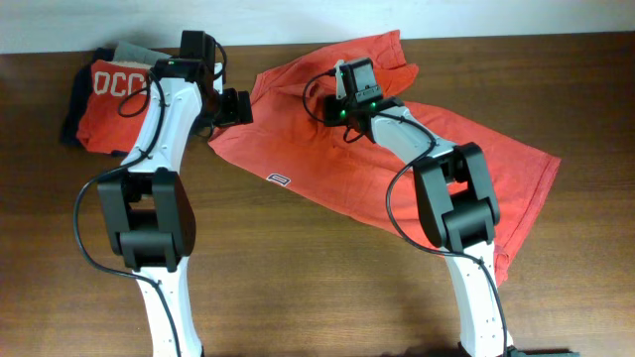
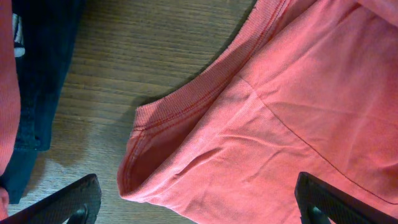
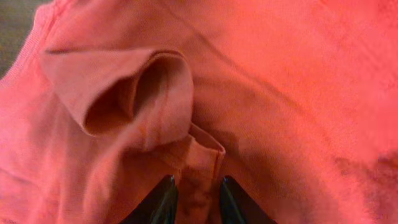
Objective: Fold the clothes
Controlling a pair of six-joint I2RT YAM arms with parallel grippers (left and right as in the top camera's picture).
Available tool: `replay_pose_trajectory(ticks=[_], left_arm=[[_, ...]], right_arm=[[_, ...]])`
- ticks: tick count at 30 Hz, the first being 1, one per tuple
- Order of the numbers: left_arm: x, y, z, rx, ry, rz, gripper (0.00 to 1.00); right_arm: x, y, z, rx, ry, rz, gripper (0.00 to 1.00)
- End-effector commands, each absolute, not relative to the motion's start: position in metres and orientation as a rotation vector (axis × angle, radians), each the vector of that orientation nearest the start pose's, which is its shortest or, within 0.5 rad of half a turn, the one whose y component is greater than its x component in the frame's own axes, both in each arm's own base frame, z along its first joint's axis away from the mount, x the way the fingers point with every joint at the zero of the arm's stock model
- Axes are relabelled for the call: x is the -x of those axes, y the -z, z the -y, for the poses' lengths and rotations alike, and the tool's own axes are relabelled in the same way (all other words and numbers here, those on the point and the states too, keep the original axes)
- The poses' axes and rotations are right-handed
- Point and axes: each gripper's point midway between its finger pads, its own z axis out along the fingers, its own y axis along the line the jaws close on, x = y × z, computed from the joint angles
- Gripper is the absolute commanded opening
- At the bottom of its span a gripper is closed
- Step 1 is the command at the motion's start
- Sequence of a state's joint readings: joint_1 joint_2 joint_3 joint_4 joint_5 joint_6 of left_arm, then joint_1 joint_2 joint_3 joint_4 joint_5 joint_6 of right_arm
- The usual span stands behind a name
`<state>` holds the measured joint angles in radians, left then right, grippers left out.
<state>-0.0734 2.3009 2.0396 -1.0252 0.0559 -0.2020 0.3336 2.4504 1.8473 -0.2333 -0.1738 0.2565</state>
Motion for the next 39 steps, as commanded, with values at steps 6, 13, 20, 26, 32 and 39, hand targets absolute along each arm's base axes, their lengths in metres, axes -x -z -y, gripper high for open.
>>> replay_pose_trajectory(ticks=[6,13,20,26,32,39], left_arm=[[-0.515,-0.071,0.050,0.155,0.146,-2.856,0.99],[-0.515,-0.071,0.050,0.154,0.146,-2.856,0.99],[-0.515,-0.071,0.050,0.154,0.146,-2.856,0.99],[-0.515,-0.071,0.050,0.154,0.146,-2.856,0.99],[-0.515,-0.071,0.050,0.155,0.146,-2.856,0.99],[-0.515,-0.071,0.050,0.155,0.146,-2.856,0.99]], right_arm=[[-0.583,-0.008,-0.227,0.155,-0.471,-2.436,0.10],[-0.587,-0.022,-0.223,0.144,-0.448,-2.411,0.04],[-0.589,-0.039,-0.220,0.137,-0.449,-2.389,0.04],[-0.588,-0.047,-0.203,0.098,-0.381,-2.410,0.04],[-0.577,-0.038,-0.196,0.087,-0.359,-2.475,0.04],[-0.573,-0.032,-0.184,0.063,-0.282,-2.507,0.04]])
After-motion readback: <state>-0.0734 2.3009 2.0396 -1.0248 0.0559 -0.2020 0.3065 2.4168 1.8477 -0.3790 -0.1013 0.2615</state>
